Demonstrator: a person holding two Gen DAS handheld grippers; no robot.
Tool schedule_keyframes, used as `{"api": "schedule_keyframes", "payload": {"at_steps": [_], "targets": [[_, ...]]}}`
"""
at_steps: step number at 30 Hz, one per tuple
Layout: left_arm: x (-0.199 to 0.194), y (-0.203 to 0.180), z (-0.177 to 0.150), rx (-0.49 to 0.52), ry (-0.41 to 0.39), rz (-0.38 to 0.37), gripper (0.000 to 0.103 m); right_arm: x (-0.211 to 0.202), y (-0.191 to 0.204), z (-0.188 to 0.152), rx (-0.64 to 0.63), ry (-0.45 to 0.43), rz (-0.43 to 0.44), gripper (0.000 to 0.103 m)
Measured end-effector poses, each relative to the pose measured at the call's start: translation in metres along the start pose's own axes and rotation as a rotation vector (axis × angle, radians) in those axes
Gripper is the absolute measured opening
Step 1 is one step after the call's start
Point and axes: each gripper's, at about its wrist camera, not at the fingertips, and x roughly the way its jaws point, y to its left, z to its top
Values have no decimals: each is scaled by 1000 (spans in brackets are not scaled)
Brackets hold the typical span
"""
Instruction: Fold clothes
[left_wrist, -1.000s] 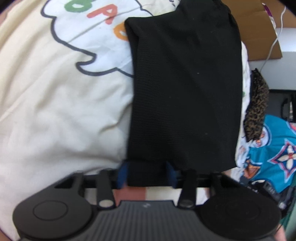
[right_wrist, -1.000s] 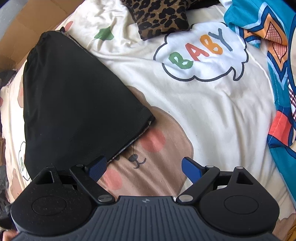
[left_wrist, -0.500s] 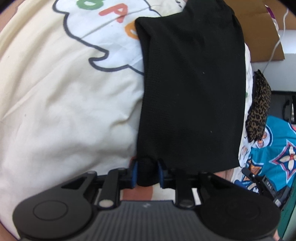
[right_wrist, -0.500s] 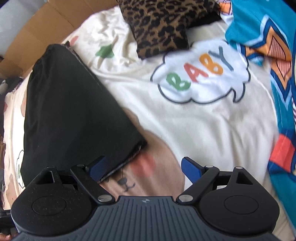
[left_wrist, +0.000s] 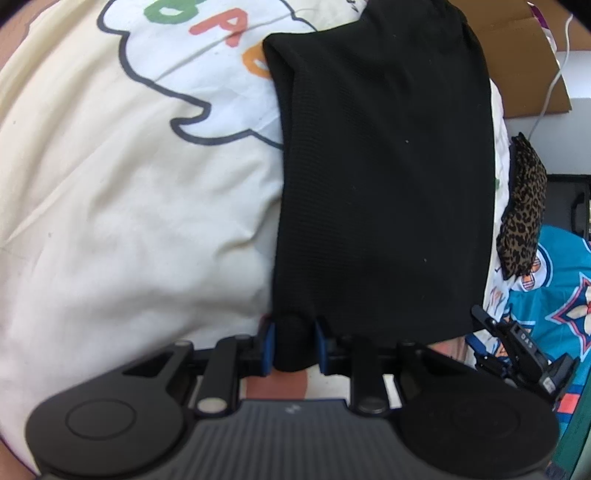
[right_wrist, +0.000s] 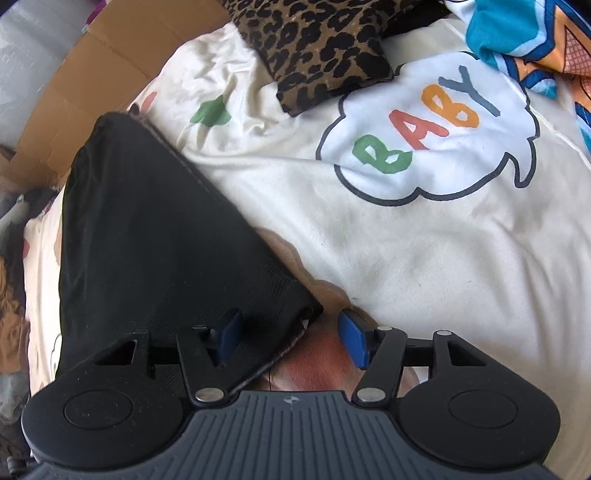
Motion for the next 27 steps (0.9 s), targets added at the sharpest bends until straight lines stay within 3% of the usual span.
{"api": "schedule_keyframes", "payload": {"at_steps": [2, 4, 5, 12, 16, 22, 25, 27], "targets": [[-3, -3, -2, 7, -6, 14, 24, 0, -2, 0, 21, -12, 13, 59], [-6, -8, -4, 25, -18, 32, 24, 1, -2, 1, 3, -2, 13, 17], [-7, -10, -5, 33, -22, 38, 24, 1, -3, 3, 4, 14, 24, 9], [-21, -10, -13, 30, -52, 33, 27, -22, -13, 14, 141, -20, 161, 7], [-29, -7, -18, 27, -66, 8, 32, -20, -16, 17, 151, -15, 145, 7], [-33, -11, -23, 81, -44, -40, 52, -6, -18, 16, 150, 10, 91, 10], [-36, -9, -22, 67, -44, -76, 55, -1, -16, 15, 140, 13, 69, 27], [-38, -6, -21, 56, -37, -96, 55, 2, -15, 15, 132, 15, 54, 29]]}}
